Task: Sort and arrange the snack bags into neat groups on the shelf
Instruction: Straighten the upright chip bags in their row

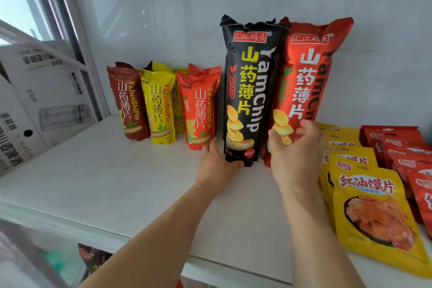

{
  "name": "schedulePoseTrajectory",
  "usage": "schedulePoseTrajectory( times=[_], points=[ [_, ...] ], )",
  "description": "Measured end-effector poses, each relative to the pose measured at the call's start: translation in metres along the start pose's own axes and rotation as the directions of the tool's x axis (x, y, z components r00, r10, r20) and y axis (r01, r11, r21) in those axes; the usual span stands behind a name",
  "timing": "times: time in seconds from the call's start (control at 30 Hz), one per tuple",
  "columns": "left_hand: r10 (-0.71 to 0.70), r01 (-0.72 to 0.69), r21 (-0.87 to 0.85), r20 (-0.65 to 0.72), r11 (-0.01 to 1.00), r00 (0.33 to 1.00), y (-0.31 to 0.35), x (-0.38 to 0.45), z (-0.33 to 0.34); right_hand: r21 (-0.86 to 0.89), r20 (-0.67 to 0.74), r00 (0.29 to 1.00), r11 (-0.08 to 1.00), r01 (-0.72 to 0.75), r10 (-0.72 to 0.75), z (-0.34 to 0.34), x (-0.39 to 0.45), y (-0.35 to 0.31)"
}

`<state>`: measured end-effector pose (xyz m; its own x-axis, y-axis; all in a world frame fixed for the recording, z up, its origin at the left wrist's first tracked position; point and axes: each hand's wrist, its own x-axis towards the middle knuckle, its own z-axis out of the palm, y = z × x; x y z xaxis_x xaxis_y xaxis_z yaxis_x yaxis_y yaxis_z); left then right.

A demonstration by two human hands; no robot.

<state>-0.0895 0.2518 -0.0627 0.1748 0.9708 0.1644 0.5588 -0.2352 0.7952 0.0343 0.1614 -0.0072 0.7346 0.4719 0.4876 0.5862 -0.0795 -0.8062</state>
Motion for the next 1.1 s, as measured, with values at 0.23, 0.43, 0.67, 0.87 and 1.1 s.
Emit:
schedulePoseTrajectory(
  times=[0.23, 0.43, 0.67, 0.87, 1.1],
  points=[
    [0.015, -0.014, 0.012, -0.174, 1.0, 0.985, -0.041, 0.011, -0.048, 0.186, 0.248, 0.943, 0.967, 0.177, -0.221, 0.045, -0.029, -0.056],
    [0.095, -0.101, 0.007, -0.41, 0.995, 0.907, -0.068, 0.041, -0.106, 0.17, 0.282, 0.949, 0.981, 0.099, -0.144, 0.111, -0.026, -0.095],
    [0.047, -0.119, -0.195, -0.341, 0.973, 0.939, -0.083, 0.083, -0.135, 0.087, 0.158, 0.986, 0.994, -0.062, 0.048, 0.173, -0.025, -0.116],
    [-0.109, 0.05, -0.298, -0.185, 0.953, 0.977, -0.112, 0.093, -0.125, 0.06, 0.088, 0.983, 0.985, -0.164, 0.158, 0.196, -0.023, -0.12],
    [-0.123, 0.087, -0.218, -0.16, 0.972, 0.979, -0.115, 0.1, -0.121, 0.039, 0.054, 0.986, 0.987, -0.157, 0.155, 0.204, -0.023, -0.111]
  ],
)
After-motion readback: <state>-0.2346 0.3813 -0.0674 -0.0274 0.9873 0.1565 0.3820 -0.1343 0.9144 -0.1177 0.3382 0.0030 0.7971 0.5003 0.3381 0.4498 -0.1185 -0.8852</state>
